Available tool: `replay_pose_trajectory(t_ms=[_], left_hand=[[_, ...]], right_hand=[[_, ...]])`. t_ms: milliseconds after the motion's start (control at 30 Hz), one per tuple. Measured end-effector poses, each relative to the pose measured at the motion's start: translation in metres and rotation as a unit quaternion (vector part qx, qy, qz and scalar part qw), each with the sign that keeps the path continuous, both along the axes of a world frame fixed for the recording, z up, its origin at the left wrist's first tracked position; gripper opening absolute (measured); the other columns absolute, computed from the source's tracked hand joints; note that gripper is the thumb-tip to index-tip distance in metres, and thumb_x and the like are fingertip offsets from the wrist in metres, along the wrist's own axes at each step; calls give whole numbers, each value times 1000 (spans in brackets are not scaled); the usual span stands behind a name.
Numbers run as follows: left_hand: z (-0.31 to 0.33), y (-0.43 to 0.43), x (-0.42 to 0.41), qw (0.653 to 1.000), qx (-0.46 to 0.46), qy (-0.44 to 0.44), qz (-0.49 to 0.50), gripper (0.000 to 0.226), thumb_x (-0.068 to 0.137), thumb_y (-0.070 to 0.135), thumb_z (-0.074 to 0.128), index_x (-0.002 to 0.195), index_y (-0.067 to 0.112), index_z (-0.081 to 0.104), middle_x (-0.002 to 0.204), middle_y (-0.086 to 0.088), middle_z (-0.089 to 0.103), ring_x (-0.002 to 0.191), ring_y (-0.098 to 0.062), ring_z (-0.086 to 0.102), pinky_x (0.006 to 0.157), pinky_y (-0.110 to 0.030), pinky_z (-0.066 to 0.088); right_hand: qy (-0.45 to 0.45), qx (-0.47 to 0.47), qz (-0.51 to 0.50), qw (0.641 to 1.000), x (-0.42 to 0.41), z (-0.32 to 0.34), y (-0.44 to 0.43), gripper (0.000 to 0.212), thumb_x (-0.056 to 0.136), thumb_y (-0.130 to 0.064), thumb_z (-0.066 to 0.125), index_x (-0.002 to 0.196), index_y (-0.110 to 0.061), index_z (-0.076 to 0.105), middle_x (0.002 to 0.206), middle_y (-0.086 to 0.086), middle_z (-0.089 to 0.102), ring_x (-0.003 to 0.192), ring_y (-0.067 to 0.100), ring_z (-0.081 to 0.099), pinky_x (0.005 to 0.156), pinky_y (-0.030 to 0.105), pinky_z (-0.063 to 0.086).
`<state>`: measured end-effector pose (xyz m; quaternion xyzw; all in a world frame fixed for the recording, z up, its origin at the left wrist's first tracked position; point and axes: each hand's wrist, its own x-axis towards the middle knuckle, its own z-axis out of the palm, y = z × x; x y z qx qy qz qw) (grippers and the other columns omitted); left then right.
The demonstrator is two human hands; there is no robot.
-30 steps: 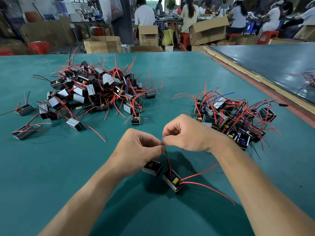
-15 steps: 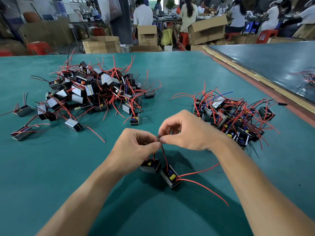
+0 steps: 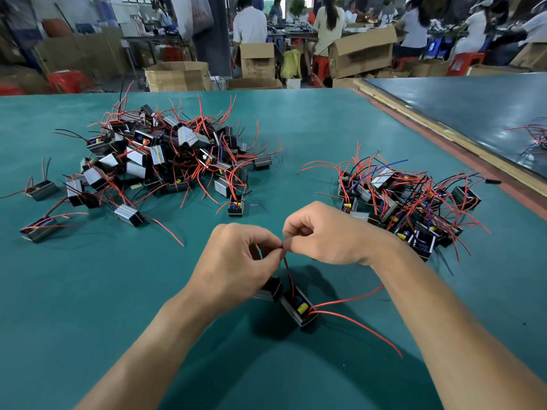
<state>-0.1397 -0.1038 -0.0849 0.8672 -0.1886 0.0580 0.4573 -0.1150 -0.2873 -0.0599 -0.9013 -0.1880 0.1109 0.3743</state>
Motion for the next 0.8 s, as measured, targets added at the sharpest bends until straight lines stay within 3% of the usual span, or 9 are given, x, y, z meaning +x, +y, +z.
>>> replay_pose_trajectory(t_ms=[233, 567, 800], left_hand=[[3, 2, 0, 1000, 12, -25, 0, 15, 81, 13, 73, 71, 24, 75, 53, 11, 61, 41, -6, 46, 44, -14, 34], [4, 1, 1, 998, 43, -54, -1, 15, 81, 14, 75, 70, 24, 74, 57, 21, 60, 44, -5, 49, 47, -11, 34], [4, 2, 1, 997, 51, -62, 1, 13, 80, 14, 75, 71, 24, 75, 57, 22, 59, 43, -5, 48, 46, -10, 32]], right_hand=[[0, 33, 5, 999, 0, 2, -3, 20, 90, -22, 70, 70, -19, 68, 57, -3, 57, 51, 8, 42, 48, 18, 33], [123, 47, -45, 990, -2, 6, -5, 21, 91, -14, 67, 70, -14, 65, 48, -8, 55, 37, 4, 46, 37, 16, 35], [120, 81, -34, 989, -3, 9, -4, 17, 91, -8, 65, 74, -12, 68, 52, -7, 60, 41, 6, 51, 38, 17, 37]])
